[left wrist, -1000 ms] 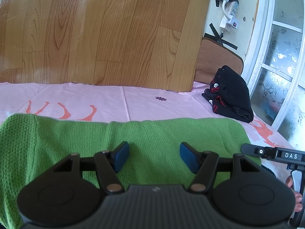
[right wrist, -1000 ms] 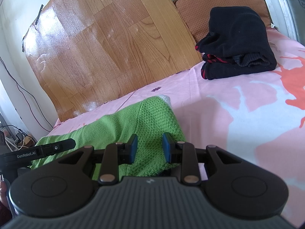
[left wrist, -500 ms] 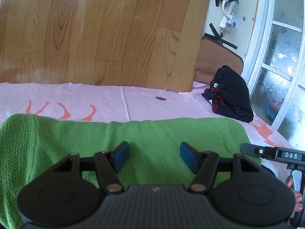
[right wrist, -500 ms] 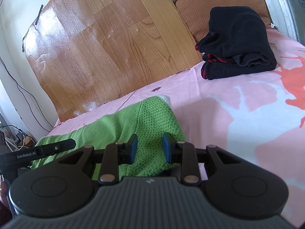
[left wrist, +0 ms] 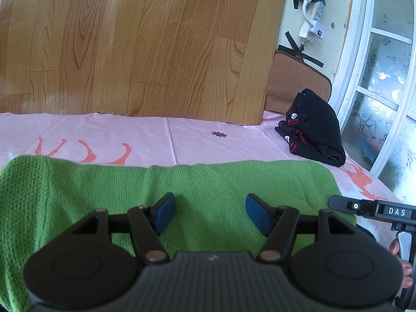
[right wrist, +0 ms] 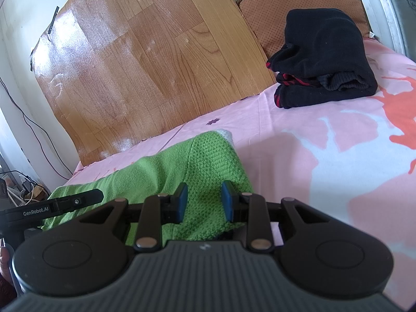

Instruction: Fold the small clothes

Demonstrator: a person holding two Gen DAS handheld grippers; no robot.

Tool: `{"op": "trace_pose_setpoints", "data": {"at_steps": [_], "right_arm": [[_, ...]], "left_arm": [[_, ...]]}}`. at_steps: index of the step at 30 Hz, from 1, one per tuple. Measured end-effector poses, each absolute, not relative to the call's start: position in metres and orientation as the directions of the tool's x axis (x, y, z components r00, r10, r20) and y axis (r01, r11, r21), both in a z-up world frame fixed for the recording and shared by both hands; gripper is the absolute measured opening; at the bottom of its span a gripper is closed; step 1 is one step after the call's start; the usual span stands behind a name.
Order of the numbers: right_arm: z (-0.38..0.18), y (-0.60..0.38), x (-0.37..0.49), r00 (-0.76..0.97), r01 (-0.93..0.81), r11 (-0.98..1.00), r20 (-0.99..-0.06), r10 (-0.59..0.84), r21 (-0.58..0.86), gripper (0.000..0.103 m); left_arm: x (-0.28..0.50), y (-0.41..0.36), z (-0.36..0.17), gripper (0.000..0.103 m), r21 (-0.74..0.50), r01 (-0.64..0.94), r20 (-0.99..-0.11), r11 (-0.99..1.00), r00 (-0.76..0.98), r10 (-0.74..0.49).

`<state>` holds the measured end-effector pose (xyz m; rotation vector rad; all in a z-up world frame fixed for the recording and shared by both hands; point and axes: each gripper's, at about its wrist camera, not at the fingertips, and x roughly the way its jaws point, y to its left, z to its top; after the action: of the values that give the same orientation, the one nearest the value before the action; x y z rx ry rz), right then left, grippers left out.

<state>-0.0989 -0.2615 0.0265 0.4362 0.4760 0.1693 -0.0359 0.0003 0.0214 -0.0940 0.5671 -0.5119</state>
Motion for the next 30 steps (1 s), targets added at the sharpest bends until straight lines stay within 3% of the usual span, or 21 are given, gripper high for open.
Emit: {"op": "trace_pose_setpoints", "data": {"at_steps": [23, 25, 27, 30], "right_arm": [[0.026, -0.261, -0.098, 0.879, -0.058, 0.897, -0.403, 0.254, 0.438, 0.032], [0.030, -0.260, -0.103, 0.884, -0.058, 0.897, -0.395, 0.250, 0.437, 0.037], [0.039, -0.265, -0.114, 0.894, -0.080, 0.878, -0.355, 0.272, 0.472, 0.051], [0.059, -0.270, -0.134, 0.915, -0.095, 0.888, -0.312, 0.255, 0.449, 0.055]], "left_arm": [[-0.036, 0.000, 0.022, 0.062, -0.222, 0.436, -0.490, 0.872, 0.723, -0.486], [-0.036, 0.000, 0.022, 0.062, -0.223, 0.436, -0.490, 0.872, 0.723, -0.487], [-0.037, -0.001, 0.022, 0.062, -0.226, 0.435, -0.489, 0.872, 0.723, -0.488], [-0.039, 0.000, 0.023, 0.062, -0.244, 0.436, -0.482, 0.866, 0.721, -0.498]]}}
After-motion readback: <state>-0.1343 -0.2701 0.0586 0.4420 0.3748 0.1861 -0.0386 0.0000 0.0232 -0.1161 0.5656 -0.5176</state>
